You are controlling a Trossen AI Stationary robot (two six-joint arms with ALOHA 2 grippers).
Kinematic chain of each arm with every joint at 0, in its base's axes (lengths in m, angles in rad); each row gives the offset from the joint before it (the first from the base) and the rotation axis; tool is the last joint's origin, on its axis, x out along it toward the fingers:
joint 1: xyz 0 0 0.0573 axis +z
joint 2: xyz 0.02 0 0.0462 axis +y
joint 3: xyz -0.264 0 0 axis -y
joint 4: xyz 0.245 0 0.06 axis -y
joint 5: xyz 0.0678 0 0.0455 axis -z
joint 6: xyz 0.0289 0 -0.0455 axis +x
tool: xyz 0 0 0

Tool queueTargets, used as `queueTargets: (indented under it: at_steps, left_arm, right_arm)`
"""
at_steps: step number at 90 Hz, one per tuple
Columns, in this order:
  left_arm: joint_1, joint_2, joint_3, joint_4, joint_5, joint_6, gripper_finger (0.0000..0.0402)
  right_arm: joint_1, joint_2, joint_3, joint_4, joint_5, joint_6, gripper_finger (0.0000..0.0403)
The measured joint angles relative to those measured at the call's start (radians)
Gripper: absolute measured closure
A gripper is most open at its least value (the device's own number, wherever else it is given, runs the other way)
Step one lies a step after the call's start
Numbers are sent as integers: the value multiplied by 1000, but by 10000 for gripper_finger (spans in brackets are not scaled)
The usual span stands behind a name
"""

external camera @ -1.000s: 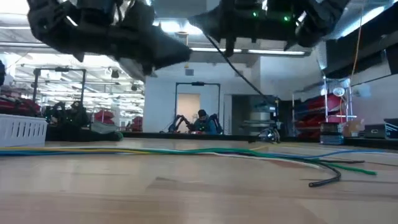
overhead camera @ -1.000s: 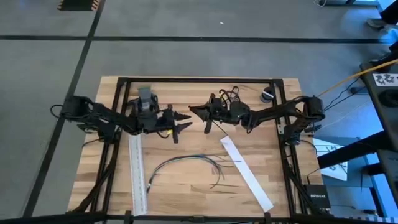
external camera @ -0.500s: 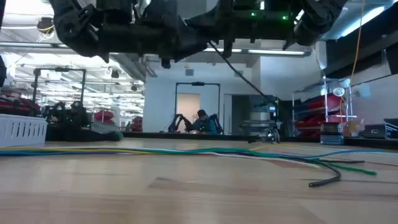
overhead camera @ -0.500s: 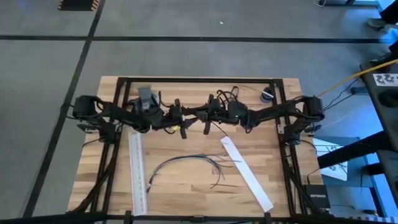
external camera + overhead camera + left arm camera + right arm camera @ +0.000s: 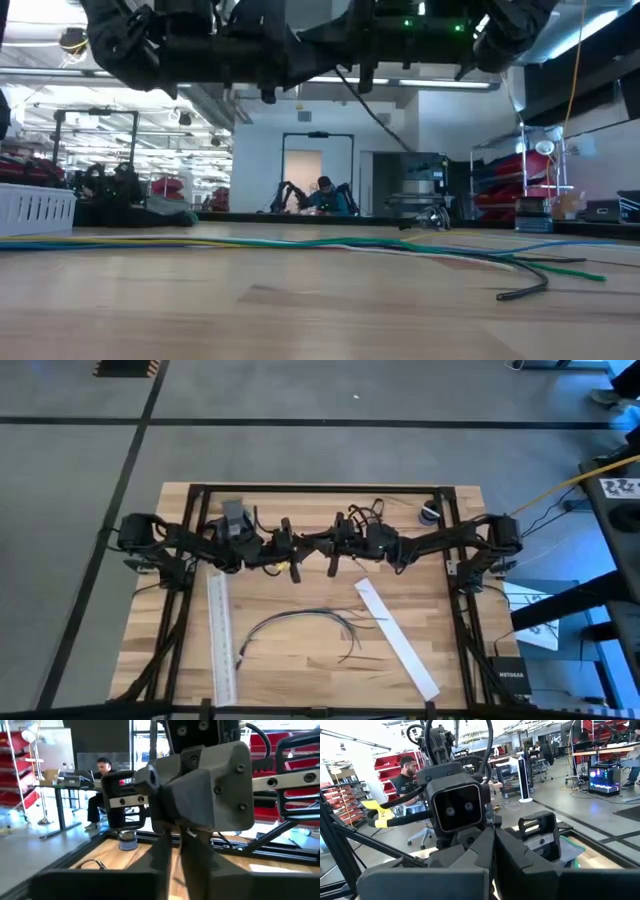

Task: Ziptie cables
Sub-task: Put the black zip tie on the cable wires

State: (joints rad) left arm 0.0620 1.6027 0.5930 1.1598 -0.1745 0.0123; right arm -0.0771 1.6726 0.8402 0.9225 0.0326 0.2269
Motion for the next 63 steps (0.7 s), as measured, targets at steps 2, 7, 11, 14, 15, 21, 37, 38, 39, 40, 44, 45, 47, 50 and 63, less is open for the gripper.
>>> queueTargets:
  at_steps: [2,7,11,14,15,21,37,38,39,40,44,45,47,50,63]
  left_arm:
    - [0,-1,0,-3,0,0,398]
    - [0,-3,0,-14,0,0,400]
    - [-3,-9,0,-32,0,0,401]
    - [-4,-15,0,-48,0,0,401]
    - [-5,-16,0,-53,0,1,401]
    - [-10,-36,0,-99,0,2,401]
    - [-10,-95,0,-223,0,-1,401]
    - [-10,-99,0,-226,0,-1,401]
    - [-10,-103,0,-231,0,-2,401]
    - [-10,-107,0,-238,0,-2,401]
    - [-10,-118,0,-255,0,-6,401]
    - [-10,-121,0,-256,0,-7,401]
    - [-10,-127,1,-260,0,-12,401]
    - [-10,-133,1,-276,0,-22,401]
    - [-14,-142,1,-290,1,-39,401]
  right_arm:
    - [-1,0,0,-1,0,0,402]
    - [-1,0,0,-5,0,-5,402]
    - [-2,0,0,-14,-2,-26,401]
    - [-3,-3,0,-28,-6,-50,401]
    - [-4,-6,0,-35,-9,-60,401]
    - [-4,-36,0,-88,-31,-122,400]
    - [-2,-183,0,-348,-41,-211,356]
    - [-2,-193,0,-366,-39,-216,352]
    - [-2,-204,0,-385,-37,-225,347]
    - [-2,-214,0,-402,-34,-234,343]
    - [-1,-260,0,-484,-25,-276,325]
    - [-1,-272,0,-508,-20,-290,321]
    - [0,-297,1,-557,-12,-321,312]
    - [5,-332,1,-629,5,-368,300]
    - [33,-421,1,-931,97,-590,266]
